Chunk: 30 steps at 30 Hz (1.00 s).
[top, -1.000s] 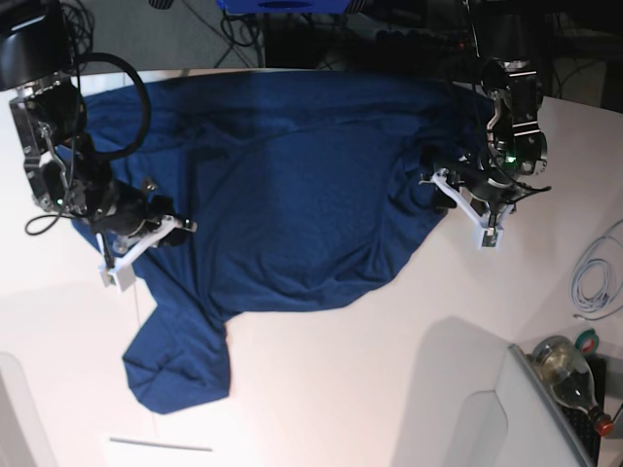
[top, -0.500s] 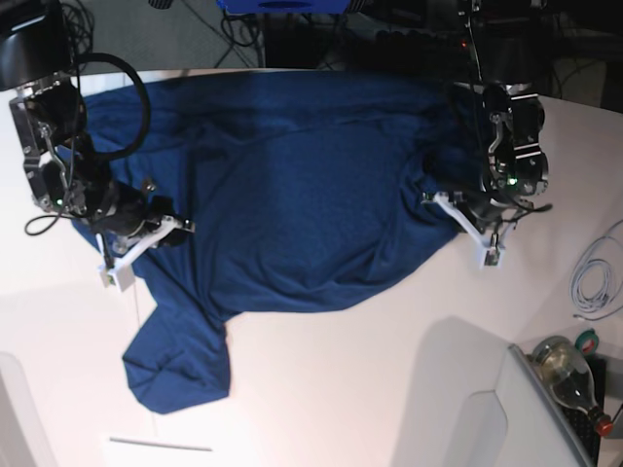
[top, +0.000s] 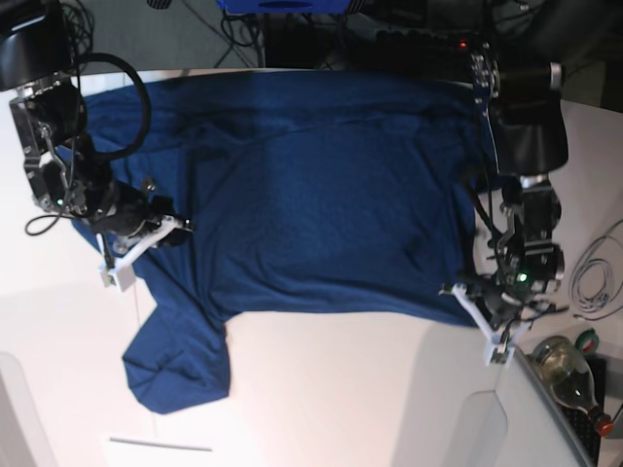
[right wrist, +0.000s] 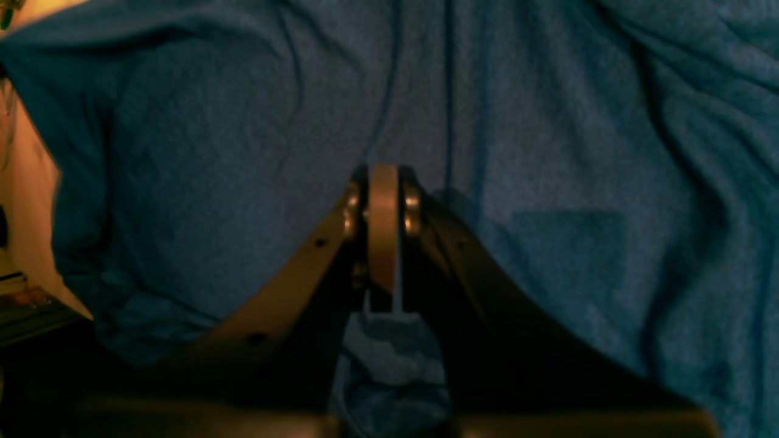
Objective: Layout the t-shirt on the table in an organized manner, then fold the t-shirt properly
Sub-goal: 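Grasp the shirt side edge with the left gripper near the hem, then drag the shirt edge with the left gripper toward the collar edge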
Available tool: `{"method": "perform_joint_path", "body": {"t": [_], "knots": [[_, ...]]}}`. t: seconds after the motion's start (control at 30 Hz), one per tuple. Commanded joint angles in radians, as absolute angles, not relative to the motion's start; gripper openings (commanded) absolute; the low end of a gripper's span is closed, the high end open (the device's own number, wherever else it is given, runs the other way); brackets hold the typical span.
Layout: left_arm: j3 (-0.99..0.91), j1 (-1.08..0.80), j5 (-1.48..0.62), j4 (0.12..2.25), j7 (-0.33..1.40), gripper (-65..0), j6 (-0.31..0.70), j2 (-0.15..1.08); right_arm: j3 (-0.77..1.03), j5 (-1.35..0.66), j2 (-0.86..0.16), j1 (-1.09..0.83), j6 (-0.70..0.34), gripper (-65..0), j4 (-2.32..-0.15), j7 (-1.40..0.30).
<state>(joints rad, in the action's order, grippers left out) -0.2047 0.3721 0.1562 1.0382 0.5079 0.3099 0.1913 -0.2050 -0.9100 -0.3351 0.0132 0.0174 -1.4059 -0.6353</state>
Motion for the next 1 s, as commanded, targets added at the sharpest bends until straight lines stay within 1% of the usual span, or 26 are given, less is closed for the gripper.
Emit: {"method": "perform_joint_path", "body": {"t": [0.0, 0.1, 0.27, 0.33, 0.53, 0.67, 0.83, 0.87, 0.9, 0.93, 0.97], "knots": [[-0.186, 0.400, 0.162, 1.027, 0.453, -65.0, 0.302, 0.206, -0.202, -0.917, -0.348, 0.028, 0.012, -63.5, -1.422, -0.622], [-0.140, 0.435, 0.194, 0.937, 0.352, -65.0, 0.300, 0.211, -0.203, -0.917, -0.348, 0.028, 0.012, -63.5, -1.422, -0.622], [-0.128, 0.524, 0.220, 0.811, 0.265, -65.0, 0.300, 0.208, -0.203, -0.917, -0.348, 0.028, 0.012, -63.5, -1.422, -0.624], [-0.128, 0.549, 0.220, 0.786, 0.249, -65.0, 0.295, 0.209, -0.203, -0.917, -0.348, 0.028, 0.012, -63.5, -1.422, -0.624], [-0.125, 0.562, 0.222, 0.769, 0.211, -65.0, 0.219, 0.213, -0.203, -0.917, -0.348, 0.028, 0.012, -63.5, -1.422, -0.624], [-0.125, 0.565, 0.223, 0.696, 0.199, -65.0, 0.216, 0.211, -0.203, -0.917, -0.348, 0.028, 0.012, -63.5, -1.422, -0.624], [-0.125, 0.564, 0.222, 0.677, 0.165, -65.0, 0.214, 0.211, -0.205, -0.917, -0.348, 0.021, 0.012, -63.5, -1.422, -0.624], [-0.125, 0.564, 0.222, 0.677, 0.162, -62.0, 0.214, 0.211, -0.205, -0.917, -0.348, 0.018, 0.012, -63.5, -1.423, -0.624], [-0.130, 0.564, 0.220, 0.677, 0.160, -53.8, 0.214, 0.211, -0.205, -0.917, -0.348, 0.016, 0.012, -63.5, -1.425, -0.624], [-0.133, 0.564, 0.219, 0.677, 0.159, -44.1, 0.214, 0.211, -0.205, -0.917, -0.348, 0.015, 0.012, -63.5, -1.425, -0.624], [-0.133, 0.564, 0.216, 0.679, 0.157, -36.4, 0.214, 0.211, -0.205, -0.917, -0.348, 0.013, 0.012, -63.5, -1.425, -0.624]]}}
